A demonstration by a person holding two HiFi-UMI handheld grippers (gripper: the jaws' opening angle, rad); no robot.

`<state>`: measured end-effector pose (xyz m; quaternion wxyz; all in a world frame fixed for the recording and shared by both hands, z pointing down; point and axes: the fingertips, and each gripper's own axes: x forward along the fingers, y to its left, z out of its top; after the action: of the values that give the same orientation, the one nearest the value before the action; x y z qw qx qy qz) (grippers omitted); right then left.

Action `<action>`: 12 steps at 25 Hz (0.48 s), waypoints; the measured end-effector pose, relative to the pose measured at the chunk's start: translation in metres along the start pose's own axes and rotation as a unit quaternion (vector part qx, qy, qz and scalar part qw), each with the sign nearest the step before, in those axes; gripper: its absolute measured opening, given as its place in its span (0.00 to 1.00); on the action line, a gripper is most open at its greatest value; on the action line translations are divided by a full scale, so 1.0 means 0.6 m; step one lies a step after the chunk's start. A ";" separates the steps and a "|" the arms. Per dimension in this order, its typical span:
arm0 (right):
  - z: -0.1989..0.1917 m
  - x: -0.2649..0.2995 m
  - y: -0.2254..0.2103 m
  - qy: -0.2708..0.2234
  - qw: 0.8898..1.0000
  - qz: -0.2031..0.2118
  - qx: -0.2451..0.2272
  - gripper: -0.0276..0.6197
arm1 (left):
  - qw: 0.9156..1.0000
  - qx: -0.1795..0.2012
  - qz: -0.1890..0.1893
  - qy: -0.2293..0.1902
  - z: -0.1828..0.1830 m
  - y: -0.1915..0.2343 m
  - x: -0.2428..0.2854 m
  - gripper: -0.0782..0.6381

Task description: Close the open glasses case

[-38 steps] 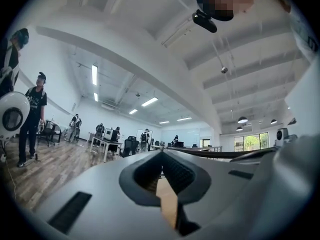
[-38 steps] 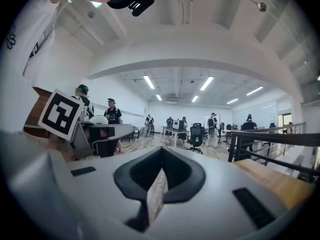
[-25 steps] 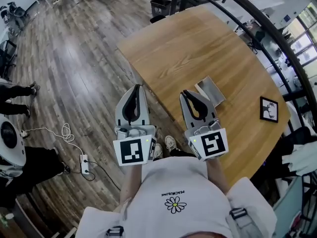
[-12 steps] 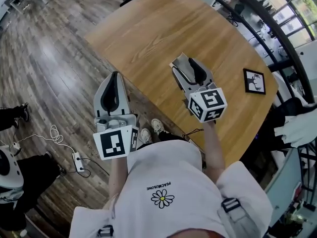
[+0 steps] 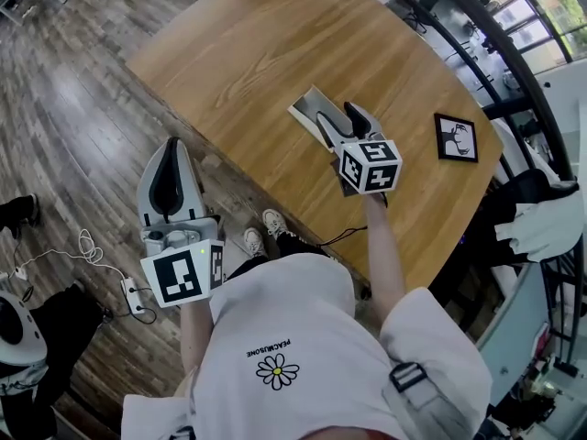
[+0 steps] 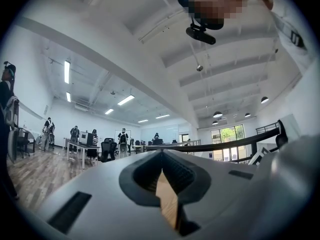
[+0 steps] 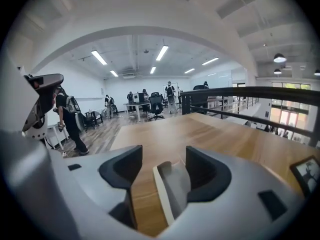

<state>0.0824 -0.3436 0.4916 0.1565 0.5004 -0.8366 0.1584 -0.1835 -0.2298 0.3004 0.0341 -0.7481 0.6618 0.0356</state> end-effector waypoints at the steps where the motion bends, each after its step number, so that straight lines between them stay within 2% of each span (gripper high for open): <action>1: -0.009 0.006 -0.009 0.007 1.000 -0.001 0.008 0.45 | 1.000 0.001 0.003 -0.001 0.001 0.002 0.001 0.13; 6: -0.048 0.032 -0.043 0.041 0.998 -0.012 0.037 0.44 | 1.000 0.007 0.009 0.005 -0.002 0.006 0.007 0.13; 12: -0.083 0.051 -0.063 0.075 0.996 -0.027 0.038 0.44 | 1.000 0.009 0.001 0.015 -0.017 -0.002 0.017 0.13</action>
<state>0.1074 -0.3637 0.5533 0.2039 0.5155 -0.8019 0.2228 -0.1811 -0.2408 0.3093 0.0306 -0.7477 0.6631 0.0183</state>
